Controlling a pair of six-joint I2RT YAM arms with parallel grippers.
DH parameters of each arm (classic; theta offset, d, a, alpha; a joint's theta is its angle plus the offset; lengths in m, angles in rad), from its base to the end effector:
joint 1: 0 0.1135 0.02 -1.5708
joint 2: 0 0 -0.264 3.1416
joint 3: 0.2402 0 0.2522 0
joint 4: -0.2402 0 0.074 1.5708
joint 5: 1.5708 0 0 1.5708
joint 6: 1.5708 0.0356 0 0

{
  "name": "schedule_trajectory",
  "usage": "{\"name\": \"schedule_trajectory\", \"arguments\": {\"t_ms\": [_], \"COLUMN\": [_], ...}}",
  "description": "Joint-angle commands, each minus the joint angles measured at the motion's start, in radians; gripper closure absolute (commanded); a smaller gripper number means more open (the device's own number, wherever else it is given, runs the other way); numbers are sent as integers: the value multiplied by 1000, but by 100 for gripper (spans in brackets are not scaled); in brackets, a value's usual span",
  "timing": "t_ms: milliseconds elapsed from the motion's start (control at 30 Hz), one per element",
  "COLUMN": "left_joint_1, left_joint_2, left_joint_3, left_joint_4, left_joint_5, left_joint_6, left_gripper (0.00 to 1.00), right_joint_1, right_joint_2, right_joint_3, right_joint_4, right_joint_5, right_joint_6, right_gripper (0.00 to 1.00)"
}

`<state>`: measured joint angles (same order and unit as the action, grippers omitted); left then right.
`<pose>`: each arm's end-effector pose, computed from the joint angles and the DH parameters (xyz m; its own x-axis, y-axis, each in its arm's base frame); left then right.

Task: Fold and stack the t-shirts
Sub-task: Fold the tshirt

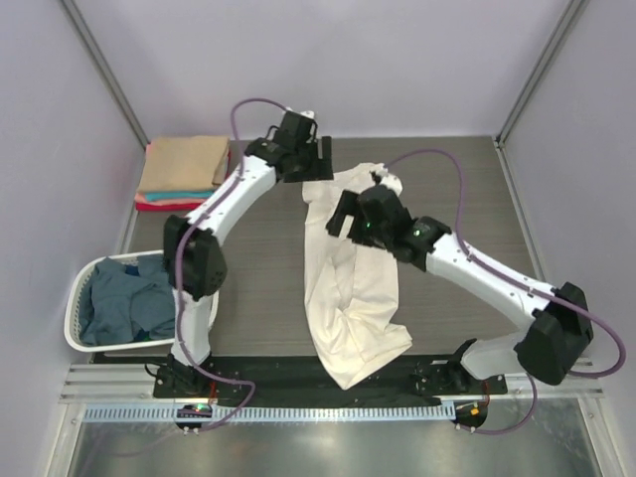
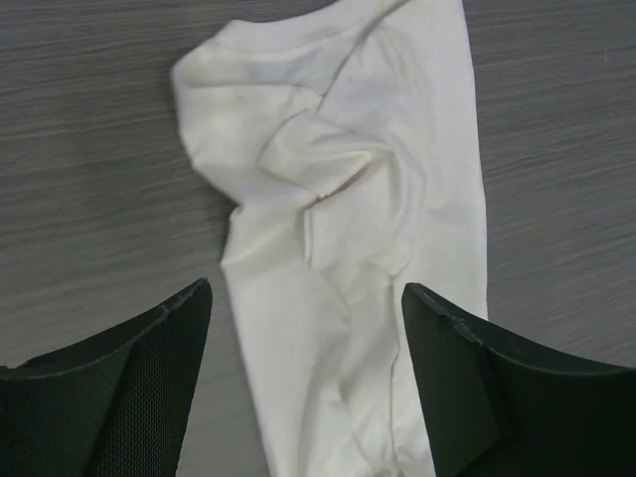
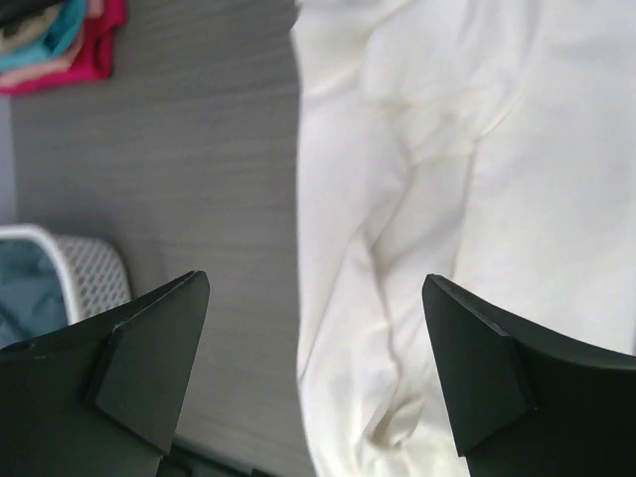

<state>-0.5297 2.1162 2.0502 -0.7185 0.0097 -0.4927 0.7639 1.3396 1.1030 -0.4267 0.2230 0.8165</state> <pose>0.4166 -0.2443 0.3055 -0.7789 -0.0920 -0.6203 0.1620 0.9261 -0.3408 0.2202 0.2000 0.3044 -0.7044 0.3094 -0.6388 -0.0517 0.8752 0.4810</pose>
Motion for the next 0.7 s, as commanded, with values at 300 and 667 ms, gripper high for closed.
{"name": "schedule_trajectory", "arguments": {"t_ms": [300,667], "left_joint_1": [50,50], "left_joint_2": [-874,-1324], "left_joint_3": [-806,-1154], "left_joint_4": [-5,-102], "left_joint_5": [-162,-209], "left_joint_6": [6,14], "left_gripper": [23,22], "right_joint_1": [-170,-276], "right_joint_2": [711,1130], "right_joint_3": [654,1010], "right_joint_4": [-285,-403], "right_joint_5": [73,27], "right_joint_6": [-349,-350], "right_gripper": [10,5]}}
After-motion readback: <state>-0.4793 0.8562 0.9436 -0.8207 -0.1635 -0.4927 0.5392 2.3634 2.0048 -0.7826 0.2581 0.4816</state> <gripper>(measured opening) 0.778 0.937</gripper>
